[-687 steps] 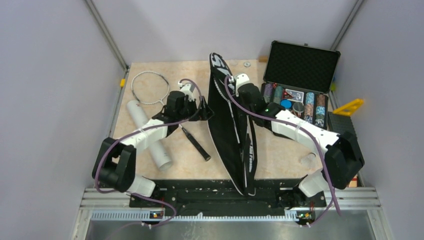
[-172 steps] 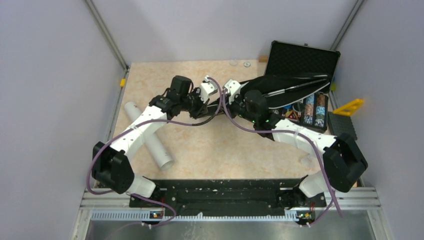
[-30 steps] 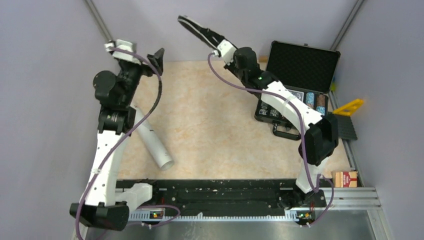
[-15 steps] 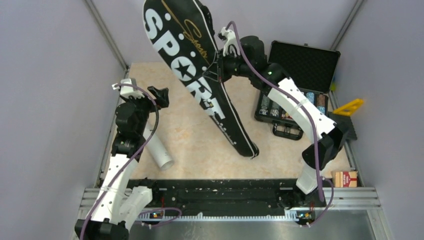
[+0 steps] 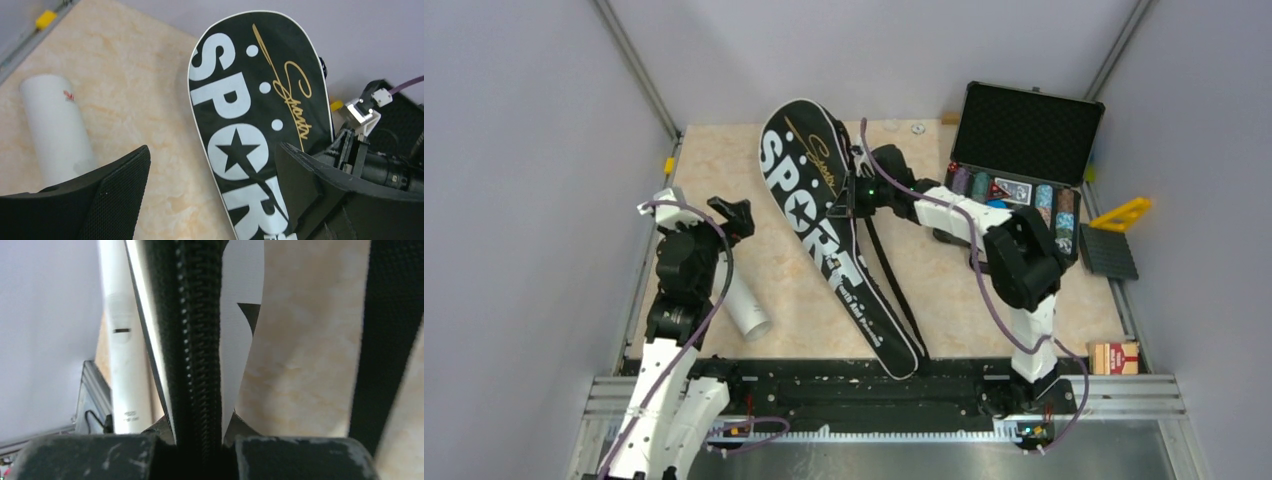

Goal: Pack up the badminton gear

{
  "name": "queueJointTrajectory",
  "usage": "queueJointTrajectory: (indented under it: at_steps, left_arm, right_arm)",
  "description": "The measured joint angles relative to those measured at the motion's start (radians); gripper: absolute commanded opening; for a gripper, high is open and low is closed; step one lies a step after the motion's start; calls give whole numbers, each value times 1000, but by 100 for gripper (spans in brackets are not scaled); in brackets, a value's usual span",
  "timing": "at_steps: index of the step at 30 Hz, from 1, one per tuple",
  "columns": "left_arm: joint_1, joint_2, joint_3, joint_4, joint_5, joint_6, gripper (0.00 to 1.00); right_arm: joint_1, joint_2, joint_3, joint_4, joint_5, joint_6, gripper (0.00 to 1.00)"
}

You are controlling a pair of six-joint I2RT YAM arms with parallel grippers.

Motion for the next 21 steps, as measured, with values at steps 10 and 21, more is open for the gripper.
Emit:
queueJointTrajectory:
  at_steps: [10, 21]
  left_arm:
    - [0, 130, -86, -40, -19, -38, 98]
    - [0, 145, -88, -76, -75, -53, 99]
  right_arm:
    - [-69, 254, 183, -80, 179, -127, 88]
    - [-142, -332, -337, 21, 594, -256, 99]
